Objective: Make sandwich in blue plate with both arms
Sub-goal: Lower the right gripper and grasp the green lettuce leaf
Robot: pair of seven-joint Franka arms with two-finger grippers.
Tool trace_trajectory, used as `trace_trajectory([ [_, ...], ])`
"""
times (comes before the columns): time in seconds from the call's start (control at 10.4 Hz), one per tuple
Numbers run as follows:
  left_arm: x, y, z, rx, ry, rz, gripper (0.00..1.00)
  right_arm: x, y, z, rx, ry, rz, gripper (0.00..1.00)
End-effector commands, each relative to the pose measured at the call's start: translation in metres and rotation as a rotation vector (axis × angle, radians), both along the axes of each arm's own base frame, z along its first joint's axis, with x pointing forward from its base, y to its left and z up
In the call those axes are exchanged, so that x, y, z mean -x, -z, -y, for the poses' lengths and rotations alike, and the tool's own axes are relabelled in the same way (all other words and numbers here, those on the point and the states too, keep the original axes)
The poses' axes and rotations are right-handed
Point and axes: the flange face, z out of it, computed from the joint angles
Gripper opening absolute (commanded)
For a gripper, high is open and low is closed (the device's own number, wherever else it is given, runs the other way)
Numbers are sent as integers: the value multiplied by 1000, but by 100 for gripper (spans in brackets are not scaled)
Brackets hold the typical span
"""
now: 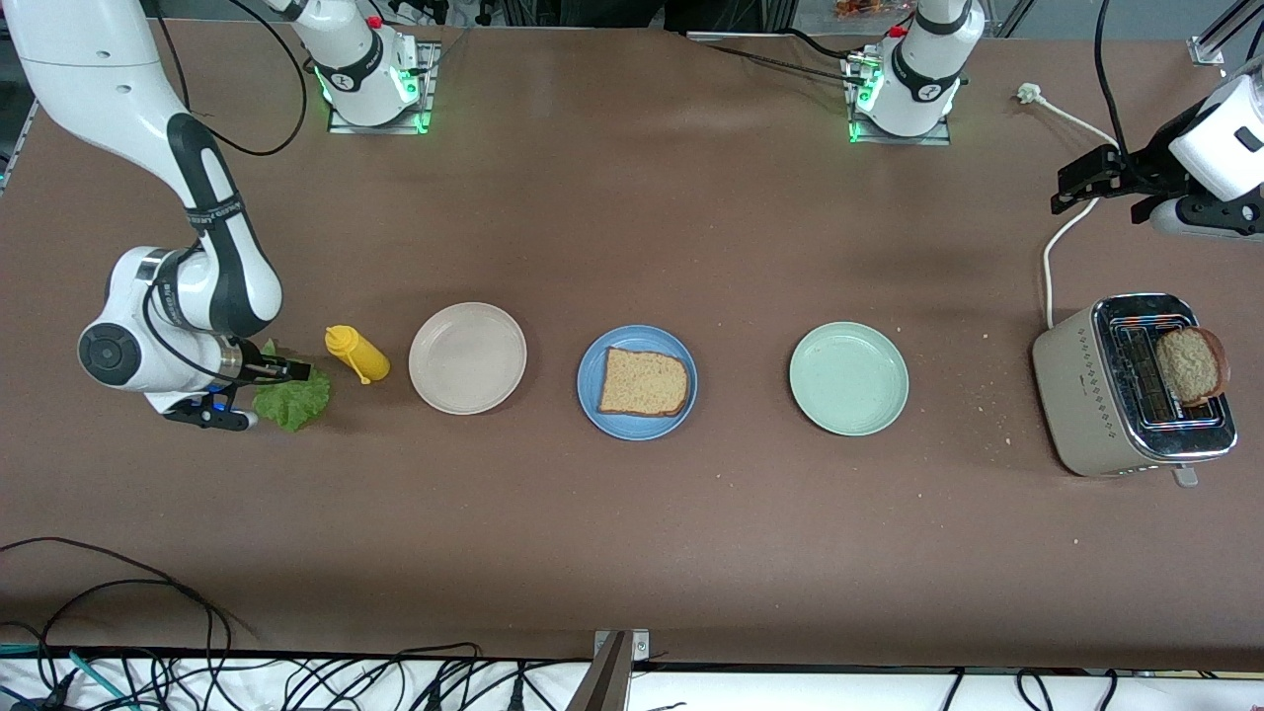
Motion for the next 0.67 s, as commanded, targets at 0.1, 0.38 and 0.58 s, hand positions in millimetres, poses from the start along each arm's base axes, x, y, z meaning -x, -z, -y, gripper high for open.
trace_trajectory([
  [0.1, 7, -12, -14, -29, -15, -5, 100, 3, 7, 4, -1, -23, -15, 22],
  [0.38, 7, -12, -7, -19, -5, -5, 100, -1, -8, 6, -5, -21, -15, 2],
  [0.58, 7, -13, -1, -19, 5, -3, 100, -15, -55, 4, -10, -24, -16, 1],
])
